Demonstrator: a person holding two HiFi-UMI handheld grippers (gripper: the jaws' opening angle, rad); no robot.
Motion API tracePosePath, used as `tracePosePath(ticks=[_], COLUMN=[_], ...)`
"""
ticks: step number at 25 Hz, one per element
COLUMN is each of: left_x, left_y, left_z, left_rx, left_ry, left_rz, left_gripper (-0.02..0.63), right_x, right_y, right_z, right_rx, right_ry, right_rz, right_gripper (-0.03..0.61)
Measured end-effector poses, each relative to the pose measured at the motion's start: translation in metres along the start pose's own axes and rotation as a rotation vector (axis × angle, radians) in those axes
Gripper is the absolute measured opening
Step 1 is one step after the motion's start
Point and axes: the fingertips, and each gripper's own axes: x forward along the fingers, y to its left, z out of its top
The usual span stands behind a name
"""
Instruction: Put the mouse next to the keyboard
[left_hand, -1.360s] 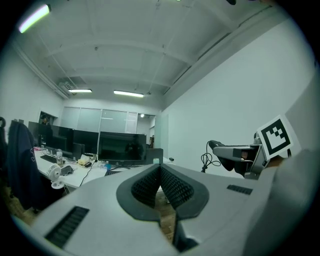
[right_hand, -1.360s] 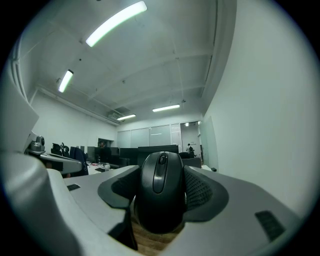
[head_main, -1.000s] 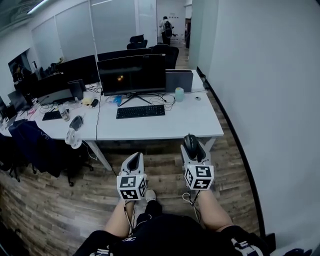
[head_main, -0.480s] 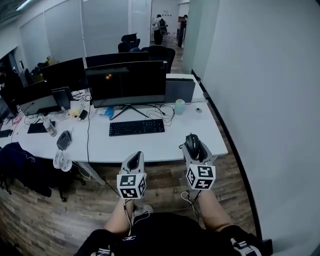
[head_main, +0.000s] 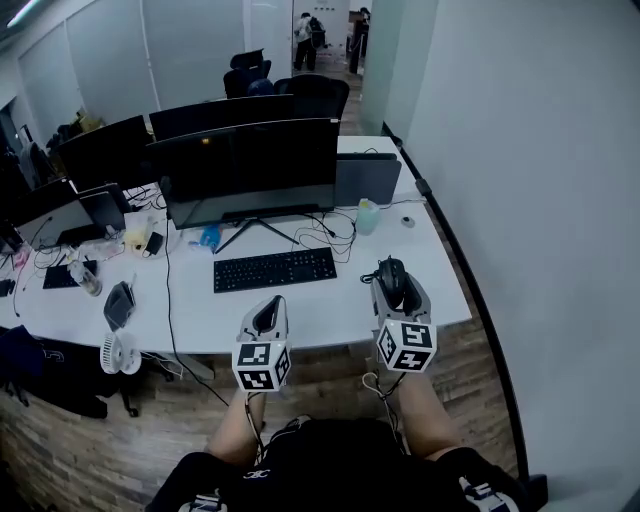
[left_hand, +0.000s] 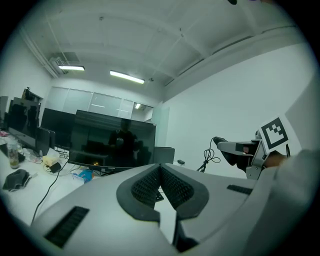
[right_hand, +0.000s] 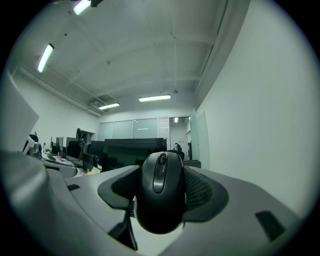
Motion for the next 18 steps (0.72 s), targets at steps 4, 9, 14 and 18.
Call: tracePosePath(ticks=[4, 9, 14, 18], left_x=[0.029, 0.075, 0.108, 0.134], left_y=[0.004, 0.017, 0.025, 0.031], left_z=[-0.009, -0.014, -0.013, -0.011], left_rx=[0.001, -0.016, -0.02, -0.017], left_ry=[0.043, 0.072, 0.092, 0.101], left_rz=[0.005, 0.063, 0.114, 0.145], left_gripper=[0.012, 0.012, 0.012, 0.012], right_x=[0.035, 0.094, 0.148, 0.191], right_y=[-0.018, -0.043, -0.054, -0.061], right_z=[-0.015, -0.029, -0.042, -0.05], right_rx=[0.015, 0.023, 0.019, 0.003], right_ry=[0.04, 0.074, 0.117, 0.135], right_rz=[-0.002, 0.029, 0.081, 0.117], right_gripper=[0.285, 0.285, 0.285, 0.285])
